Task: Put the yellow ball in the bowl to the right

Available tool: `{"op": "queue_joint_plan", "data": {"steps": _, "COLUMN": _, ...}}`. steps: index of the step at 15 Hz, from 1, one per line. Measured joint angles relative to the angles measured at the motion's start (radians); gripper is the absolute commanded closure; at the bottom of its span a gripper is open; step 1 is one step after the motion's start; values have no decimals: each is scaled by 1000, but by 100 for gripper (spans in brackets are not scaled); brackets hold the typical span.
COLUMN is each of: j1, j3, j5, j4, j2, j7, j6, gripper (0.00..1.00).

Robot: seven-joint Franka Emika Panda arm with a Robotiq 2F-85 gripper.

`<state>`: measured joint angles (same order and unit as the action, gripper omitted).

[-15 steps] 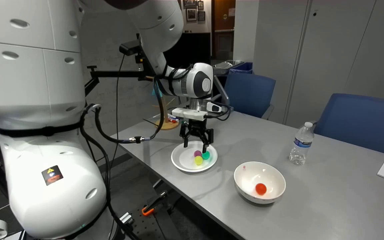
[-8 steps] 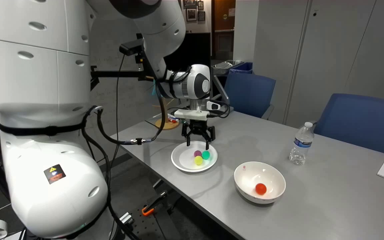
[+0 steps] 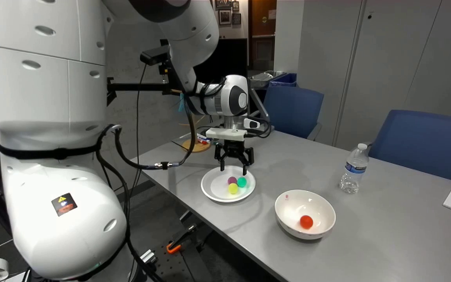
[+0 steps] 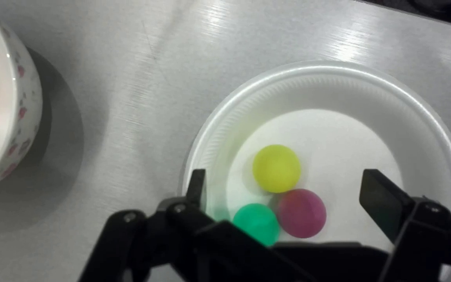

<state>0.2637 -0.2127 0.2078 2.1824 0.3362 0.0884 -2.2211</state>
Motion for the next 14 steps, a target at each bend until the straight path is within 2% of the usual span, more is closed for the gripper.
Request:
{"op": "queue_joint_plan", "data": {"steps": 4, "j1": 3, "j3": 0, "j5": 10, "j4": -2, "j2": 50, "j7": -6, "j6": 0, "gripper": 0}}
{"op": "queue_joint_plan", "data": {"steps": 10, "j1": 18, "j3": 22, "j5": 120, "j4": -41, "j2": 141, "j7": -7, "j6": 0, "gripper": 0}}
{"op": "queue_joint_plan", "data": {"steps": 14, "j1": 23, "j3": 27, "j5": 142, "j4": -83, "j2": 173, "j7": -9, "j6": -3, "gripper": 0}}
